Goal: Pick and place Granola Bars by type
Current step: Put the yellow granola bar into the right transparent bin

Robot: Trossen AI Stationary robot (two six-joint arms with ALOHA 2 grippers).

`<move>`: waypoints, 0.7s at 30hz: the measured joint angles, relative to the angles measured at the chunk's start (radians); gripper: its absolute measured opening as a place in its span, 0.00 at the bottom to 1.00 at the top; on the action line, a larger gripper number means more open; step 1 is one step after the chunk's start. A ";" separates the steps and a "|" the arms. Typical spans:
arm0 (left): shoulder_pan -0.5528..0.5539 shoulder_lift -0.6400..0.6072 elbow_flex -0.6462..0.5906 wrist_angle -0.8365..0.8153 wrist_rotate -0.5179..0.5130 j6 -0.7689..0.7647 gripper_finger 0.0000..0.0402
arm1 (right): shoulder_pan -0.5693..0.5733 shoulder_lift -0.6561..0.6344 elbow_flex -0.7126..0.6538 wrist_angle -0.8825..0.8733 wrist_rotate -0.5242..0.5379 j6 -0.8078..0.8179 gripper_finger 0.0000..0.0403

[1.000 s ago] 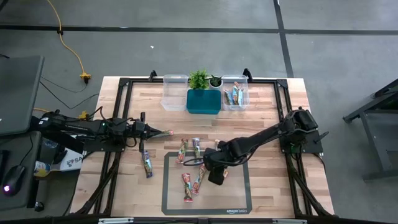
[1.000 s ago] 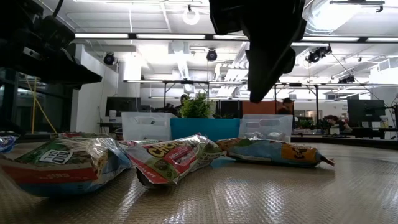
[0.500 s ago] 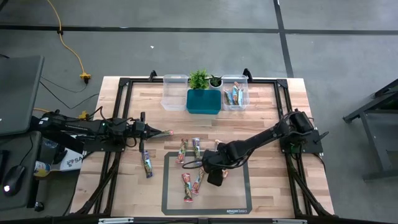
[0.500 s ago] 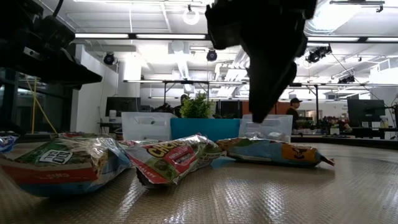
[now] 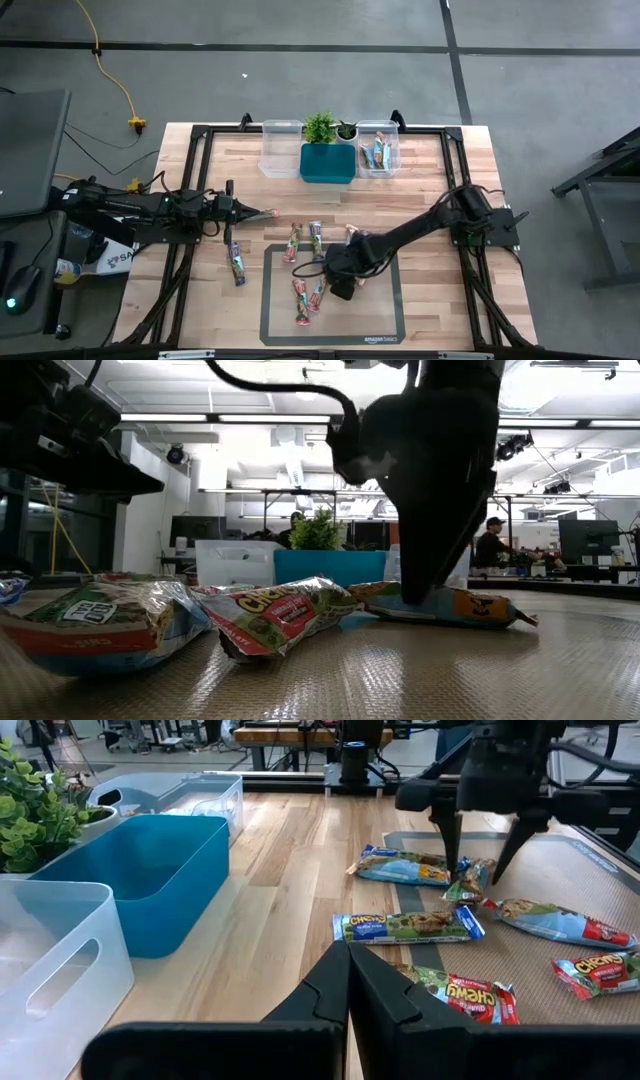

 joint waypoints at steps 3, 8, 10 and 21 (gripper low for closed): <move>0.000 0.000 0.000 0.000 0.000 0.000 0.00 | 0.000 0.016 0.000 0.008 -0.004 0.022 0.48; 0.000 0.000 0.000 0.000 0.000 0.000 0.00 | 0.000 0.031 0.002 0.022 -0.009 0.038 0.48; 0.000 0.000 0.000 0.000 0.000 0.000 0.00 | 0.001 0.031 0.003 0.019 -0.009 0.065 0.48; 0.000 0.000 0.000 0.000 0.000 0.000 0.00 | 0.040 0.033 0.003 -0.004 -0.015 0.123 0.30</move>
